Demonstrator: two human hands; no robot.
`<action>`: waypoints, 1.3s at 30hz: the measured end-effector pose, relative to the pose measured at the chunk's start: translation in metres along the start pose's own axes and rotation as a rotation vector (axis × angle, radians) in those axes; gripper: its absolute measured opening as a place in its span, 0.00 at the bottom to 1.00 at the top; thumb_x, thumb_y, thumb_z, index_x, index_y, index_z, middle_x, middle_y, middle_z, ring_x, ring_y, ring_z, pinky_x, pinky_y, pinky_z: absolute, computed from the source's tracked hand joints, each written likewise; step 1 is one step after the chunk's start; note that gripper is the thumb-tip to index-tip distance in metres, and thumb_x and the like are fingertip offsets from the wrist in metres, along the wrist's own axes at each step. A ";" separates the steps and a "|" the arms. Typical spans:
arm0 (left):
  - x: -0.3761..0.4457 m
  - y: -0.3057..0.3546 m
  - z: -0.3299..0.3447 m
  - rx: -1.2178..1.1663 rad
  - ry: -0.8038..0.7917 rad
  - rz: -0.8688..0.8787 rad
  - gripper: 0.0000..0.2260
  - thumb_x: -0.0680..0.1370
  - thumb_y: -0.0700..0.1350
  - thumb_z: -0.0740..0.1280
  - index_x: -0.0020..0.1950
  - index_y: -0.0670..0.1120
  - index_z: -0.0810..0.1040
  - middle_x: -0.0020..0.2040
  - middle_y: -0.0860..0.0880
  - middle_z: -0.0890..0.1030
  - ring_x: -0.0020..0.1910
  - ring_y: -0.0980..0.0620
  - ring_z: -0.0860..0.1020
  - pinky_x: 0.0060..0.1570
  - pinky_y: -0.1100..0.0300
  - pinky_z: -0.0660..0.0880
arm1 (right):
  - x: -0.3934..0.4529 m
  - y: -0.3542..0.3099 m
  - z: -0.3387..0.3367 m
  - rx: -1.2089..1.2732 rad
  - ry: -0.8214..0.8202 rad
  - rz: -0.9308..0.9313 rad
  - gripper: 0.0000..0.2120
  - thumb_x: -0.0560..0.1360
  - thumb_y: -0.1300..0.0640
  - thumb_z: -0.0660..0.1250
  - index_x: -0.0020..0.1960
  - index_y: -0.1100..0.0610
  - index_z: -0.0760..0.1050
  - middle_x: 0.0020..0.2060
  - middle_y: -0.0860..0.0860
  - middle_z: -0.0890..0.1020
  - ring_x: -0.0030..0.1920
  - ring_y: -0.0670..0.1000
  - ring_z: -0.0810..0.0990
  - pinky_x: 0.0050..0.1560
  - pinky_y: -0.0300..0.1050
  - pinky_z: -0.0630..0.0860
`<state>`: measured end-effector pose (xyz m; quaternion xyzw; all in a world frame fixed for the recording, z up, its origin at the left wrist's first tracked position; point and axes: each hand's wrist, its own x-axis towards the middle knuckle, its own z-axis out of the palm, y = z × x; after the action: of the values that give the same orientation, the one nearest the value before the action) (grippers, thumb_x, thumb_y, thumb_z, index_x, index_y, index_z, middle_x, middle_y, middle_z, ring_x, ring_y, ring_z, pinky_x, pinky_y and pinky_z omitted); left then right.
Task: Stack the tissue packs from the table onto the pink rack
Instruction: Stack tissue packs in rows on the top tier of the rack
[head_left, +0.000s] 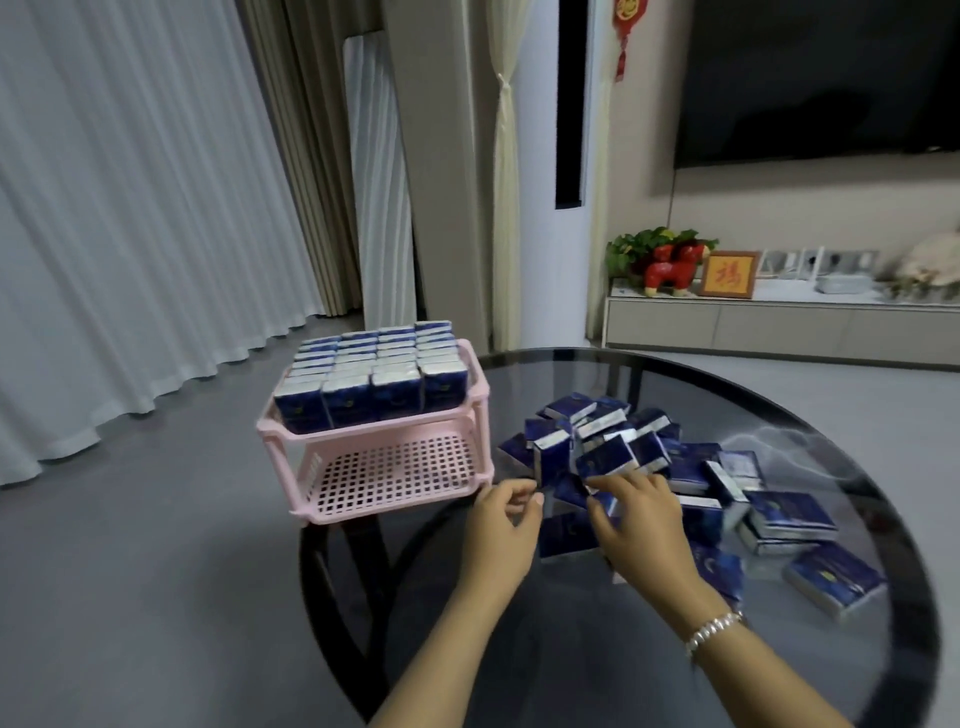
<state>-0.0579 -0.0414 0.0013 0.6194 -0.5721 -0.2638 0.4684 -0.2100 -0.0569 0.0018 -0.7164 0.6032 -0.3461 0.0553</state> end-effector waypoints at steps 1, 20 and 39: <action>0.000 -0.004 0.009 0.020 -0.021 -0.030 0.11 0.78 0.46 0.65 0.59 0.46 0.78 0.57 0.49 0.76 0.50 0.59 0.76 0.53 0.65 0.74 | -0.003 0.009 0.002 -0.013 -0.008 0.025 0.12 0.74 0.54 0.67 0.56 0.54 0.80 0.51 0.52 0.80 0.52 0.56 0.74 0.54 0.48 0.69; 0.017 -0.037 0.049 -0.097 -0.225 -0.280 0.18 0.74 0.44 0.72 0.63 0.50 0.76 0.59 0.46 0.75 0.53 0.52 0.77 0.55 0.60 0.76 | -0.007 0.048 0.014 0.215 -0.296 0.173 0.15 0.80 0.50 0.58 0.65 0.42 0.72 0.56 0.45 0.73 0.57 0.49 0.64 0.60 0.42 0.59; 0.018 -0.026 0.017 -0.967 -0.230 -0.627 0.09 0.77 0.29 0.60 0.51 0.40 0.76 0.47 0.41 0.81 0.47 0.46 0.79 0.50 0.53 0.77 | 0.017 0.039 -0.002 0.080 -0.598 0.236 0.24 0.68 0.49 0.74 0.58 0.56 0.70 0.56 0.52 0.70 0.50 0.52 0.73 0.46 0.41 0.69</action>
<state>-0.0562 -0.0660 -0.0250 0.4424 -0.2232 -0.6864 0.5323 -0.2429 -0.0816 -0.0088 -0.7086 0.6252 -0.1347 0.2981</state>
